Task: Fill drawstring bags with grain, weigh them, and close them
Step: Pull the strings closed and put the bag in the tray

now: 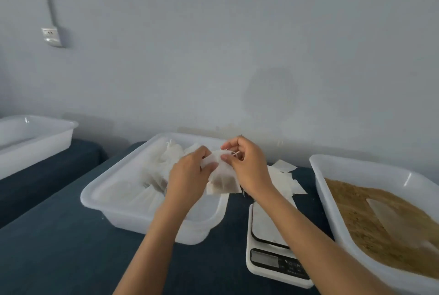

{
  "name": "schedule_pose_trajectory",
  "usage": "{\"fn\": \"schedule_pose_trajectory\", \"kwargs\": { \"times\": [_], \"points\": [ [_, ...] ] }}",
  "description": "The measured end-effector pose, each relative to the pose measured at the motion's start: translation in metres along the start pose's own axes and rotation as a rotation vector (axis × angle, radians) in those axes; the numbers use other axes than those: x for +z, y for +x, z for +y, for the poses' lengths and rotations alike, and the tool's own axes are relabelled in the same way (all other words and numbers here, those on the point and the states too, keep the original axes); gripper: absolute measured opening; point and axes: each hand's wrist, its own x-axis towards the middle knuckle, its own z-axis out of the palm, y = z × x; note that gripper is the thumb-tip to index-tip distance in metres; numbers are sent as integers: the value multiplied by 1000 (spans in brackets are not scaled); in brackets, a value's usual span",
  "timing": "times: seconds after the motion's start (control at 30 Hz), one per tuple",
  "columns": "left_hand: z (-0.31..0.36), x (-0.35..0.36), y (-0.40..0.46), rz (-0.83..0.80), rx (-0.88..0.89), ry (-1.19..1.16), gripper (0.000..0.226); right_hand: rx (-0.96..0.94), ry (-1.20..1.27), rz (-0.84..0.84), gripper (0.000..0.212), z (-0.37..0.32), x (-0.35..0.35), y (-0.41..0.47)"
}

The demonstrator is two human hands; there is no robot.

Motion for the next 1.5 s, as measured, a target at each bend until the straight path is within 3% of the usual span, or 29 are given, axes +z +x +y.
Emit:
{"fn": "schedule_pose_trajectory", "kwargs": {
  "times": [0.13,0.33,0.57,0.63,0.7,0.93,1.03,1.13,1.23,1.37,1.5],
  "points": [
    [-37,-17,3,-75,-117,46,19,45,8,-102,18,7,41,14],
    [-71,-23,-2,-400,-360,18,6,100,-162,-341,12,30,86,18],
    [-89,-20,-4,-594,-331,428,17,112,-289,-586,12,37,116,16],
    [-94,-20,-5,-620,-337,506,28,91,-300,-618,15,36,122,11],
    [-99,-19,-4,-599,-324,512,25,59,-329,-634,16,35,124,6],
    [-78,-7,-1,-124,-169,273,23,-6,-335,-492,17,29,69,11],
    [-37,13,1,-45,-82,-4,21,13,-295,-360,15,31,23,13],
    [17,37,0,-51,52,-258,16,20,-291,-236,14,37,-27,10],
    [64,69,-2,-121,175,-358,16,41,-301,-139,10,48,-77,5],
    [98,122,4,-228,269,-318,10,154,-366,-52,11,73,-135,-3],
    [95,175,22,-342,209,-148,8,271,-467,-68,13,103,-169,-11]
  ]
}}
